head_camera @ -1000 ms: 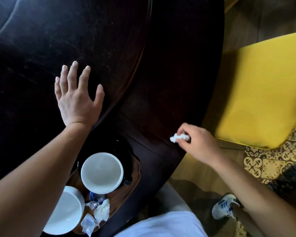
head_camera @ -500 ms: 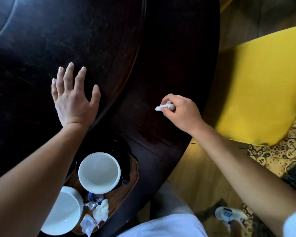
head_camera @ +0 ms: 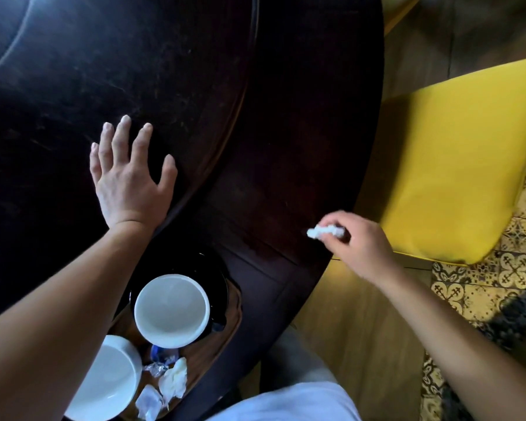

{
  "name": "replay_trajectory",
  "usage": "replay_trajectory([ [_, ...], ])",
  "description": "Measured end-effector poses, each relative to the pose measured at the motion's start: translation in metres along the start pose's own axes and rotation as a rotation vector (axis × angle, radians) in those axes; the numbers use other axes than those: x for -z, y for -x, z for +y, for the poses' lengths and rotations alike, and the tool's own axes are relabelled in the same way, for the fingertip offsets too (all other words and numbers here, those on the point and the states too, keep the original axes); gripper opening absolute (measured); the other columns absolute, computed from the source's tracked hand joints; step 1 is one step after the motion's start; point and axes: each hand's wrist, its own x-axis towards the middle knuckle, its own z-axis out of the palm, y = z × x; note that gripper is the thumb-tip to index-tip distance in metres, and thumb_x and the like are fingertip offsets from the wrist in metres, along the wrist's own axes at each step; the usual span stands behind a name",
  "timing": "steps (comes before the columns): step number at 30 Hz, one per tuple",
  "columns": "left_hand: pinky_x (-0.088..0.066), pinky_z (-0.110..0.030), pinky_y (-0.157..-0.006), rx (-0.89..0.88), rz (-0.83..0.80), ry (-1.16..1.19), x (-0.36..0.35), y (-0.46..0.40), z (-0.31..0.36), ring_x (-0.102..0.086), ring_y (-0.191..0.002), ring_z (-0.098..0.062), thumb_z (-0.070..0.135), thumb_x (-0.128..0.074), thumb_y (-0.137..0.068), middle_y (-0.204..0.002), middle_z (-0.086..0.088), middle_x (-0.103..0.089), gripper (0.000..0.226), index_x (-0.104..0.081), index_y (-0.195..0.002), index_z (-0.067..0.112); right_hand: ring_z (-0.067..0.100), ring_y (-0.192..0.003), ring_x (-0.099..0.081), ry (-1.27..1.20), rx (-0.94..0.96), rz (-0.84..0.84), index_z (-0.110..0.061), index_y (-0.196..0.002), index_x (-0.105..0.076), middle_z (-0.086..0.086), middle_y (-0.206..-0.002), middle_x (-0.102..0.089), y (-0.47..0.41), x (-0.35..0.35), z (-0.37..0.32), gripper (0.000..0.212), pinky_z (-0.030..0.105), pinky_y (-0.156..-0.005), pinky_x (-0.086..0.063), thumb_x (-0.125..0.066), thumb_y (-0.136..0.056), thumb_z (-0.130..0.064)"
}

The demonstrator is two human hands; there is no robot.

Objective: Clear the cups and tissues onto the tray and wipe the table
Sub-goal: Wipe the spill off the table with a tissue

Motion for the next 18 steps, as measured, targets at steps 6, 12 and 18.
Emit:
replay_trajectory([
  [6, -0.003, -0.044, -0.127, 0.0, -0.002, -0.008, 0.001, 0.001, 0.001, -0.01, -0.157, -0.023, 0.05, -0.047, -0.1, -0.168, 0.001, -0.022, 0.06, -0.039, -0.154, 0.026, 0.014, -0.087, -0.065, 0.04, 0.04, 0.076, -0.031, -0.106, -0.068, -0.007, -0.096, -0.069, -0.071, -0.011, -0.023, 0.014, 0.04, -0.073, -0.057, -0.065, -0.093, -0.036],
  [12, -0.003, -0.044, -0.127, -0.002, -0.001, -0.007, 0.001, 0.0, 0.001, -0.01, -0.157, -0.024, 0.05, -0.046, -0.1, -0.168, 0.0, -0.022, 0.06, -0.039, -0.154, 0.025, 0.015, -0.081, -0.063, 0.081, 0.067, -0.041, -0.035, -0.102, -0.066, -0.008, -0.088, -0.062, -0.036, -0.024, -0.024, 0.014, 0.039, -0.069, -0.054, -0.066, -0.088, -0.037],
  [18, -0.003, -0.045, -0.127, 0.002, -0.008, -0.005, 0.002, -0.001, 0.001, -0.01, -0.158, -0.023, 0.05, -0.046, -0.1, -0.169, 0.0, -0.022, 0.061, -0.039, -0.155, 0.026, 0.008, -0.08, -0.063, 0.069, 0.035, -0.177, -0.036, -0.098, -0.066, -0.014, -0.09, -0.064, 0.023, -0.023, -0.006, 0.014, 0.039, -0.07, -0.055, -0.064, -0.085, -0.041],
])
